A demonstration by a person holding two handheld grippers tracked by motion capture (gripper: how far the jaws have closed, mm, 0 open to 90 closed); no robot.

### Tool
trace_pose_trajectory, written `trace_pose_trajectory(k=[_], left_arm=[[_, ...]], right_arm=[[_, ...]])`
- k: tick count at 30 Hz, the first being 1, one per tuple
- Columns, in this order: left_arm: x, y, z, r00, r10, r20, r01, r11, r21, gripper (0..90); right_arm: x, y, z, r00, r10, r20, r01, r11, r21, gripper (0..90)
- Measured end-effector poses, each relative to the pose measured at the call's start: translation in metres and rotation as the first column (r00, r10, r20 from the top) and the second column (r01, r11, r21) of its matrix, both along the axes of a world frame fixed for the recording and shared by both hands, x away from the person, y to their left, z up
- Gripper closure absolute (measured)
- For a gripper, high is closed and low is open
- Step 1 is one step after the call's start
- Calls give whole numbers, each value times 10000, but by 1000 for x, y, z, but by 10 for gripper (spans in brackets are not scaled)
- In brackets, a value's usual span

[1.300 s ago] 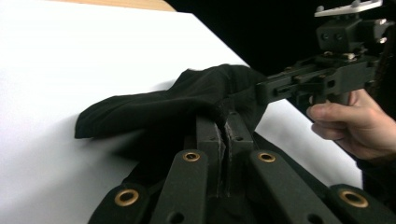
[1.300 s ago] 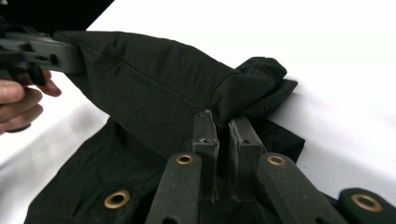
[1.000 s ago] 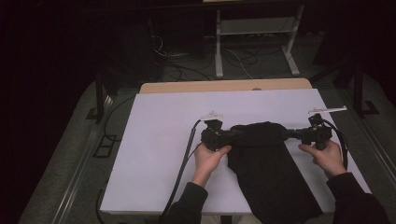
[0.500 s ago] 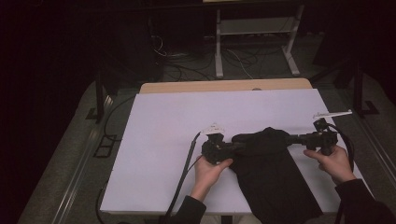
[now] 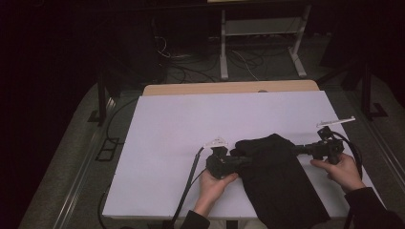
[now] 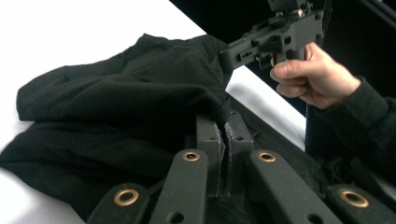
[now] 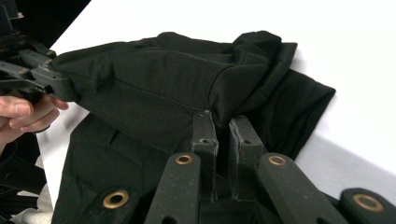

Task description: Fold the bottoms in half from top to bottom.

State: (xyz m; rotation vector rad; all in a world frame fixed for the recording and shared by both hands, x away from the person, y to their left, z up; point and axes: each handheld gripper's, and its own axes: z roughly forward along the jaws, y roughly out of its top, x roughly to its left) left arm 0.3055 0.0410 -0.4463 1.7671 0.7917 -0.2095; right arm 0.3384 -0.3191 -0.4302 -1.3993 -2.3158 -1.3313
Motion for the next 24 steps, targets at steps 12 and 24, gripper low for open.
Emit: trace_pose_trajectory(k=[12, 24], left_arm=[[-5, -2, -12, 9990, -336, -298, 340, 9993, 135, 863], [-9, -2, -20, 9970, -533, -564, 551, 9980, 302, 863]], right_arm=[[-6, -1, -9, 9981, 162, -594, -182, 9993, -340, 809], [-15, -2, -16, 9947, 216, -1007, -259, 9988, -414, 798]])
